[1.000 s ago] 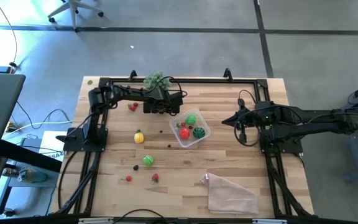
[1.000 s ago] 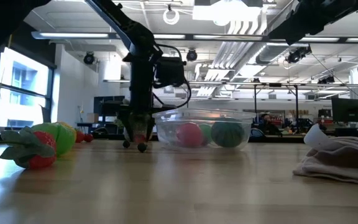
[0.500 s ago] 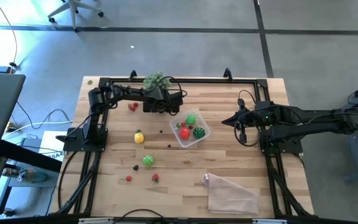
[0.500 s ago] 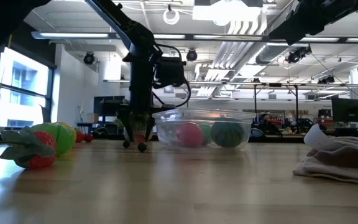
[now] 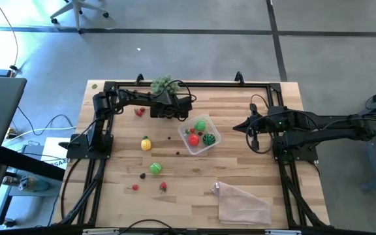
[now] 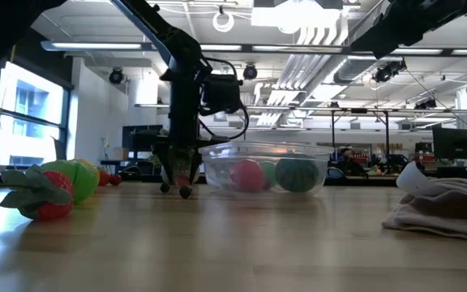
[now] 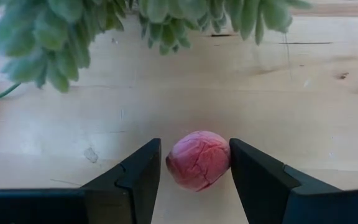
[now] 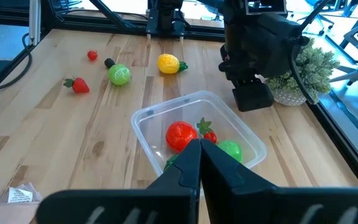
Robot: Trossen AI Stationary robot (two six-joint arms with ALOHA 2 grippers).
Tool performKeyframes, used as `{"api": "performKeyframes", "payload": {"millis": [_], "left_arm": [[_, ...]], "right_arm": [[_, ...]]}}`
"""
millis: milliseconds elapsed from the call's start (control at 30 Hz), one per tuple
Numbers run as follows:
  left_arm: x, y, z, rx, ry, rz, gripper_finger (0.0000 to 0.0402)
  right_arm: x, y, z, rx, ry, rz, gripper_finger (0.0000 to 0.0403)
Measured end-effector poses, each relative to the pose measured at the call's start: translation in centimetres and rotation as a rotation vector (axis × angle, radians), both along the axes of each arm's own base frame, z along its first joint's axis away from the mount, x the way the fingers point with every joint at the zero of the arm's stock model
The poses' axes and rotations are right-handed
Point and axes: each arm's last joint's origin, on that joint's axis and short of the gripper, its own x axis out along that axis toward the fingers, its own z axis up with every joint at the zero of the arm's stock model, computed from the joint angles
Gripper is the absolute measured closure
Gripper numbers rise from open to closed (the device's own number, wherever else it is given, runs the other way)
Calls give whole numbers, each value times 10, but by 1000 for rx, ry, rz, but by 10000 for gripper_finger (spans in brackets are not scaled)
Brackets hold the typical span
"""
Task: Pick and placing Produce into tupperware
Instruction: Put the pink peach into the transparent bin
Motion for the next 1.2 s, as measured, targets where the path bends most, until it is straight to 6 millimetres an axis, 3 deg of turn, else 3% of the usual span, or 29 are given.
{"api": "performKeyframes", "payload": {"millis": [467,800,1200], "left_arm": [[2,0,-7,-11,10,2,228],[2,1,-8,-7,-8,32,296],[2,0,-8,-10,-3,32,277]], "right_arm": [[0,0,0,0,0,0,402],[0,0,0,0,0,0,402],[0,0,0,0,0,0,402]]}}
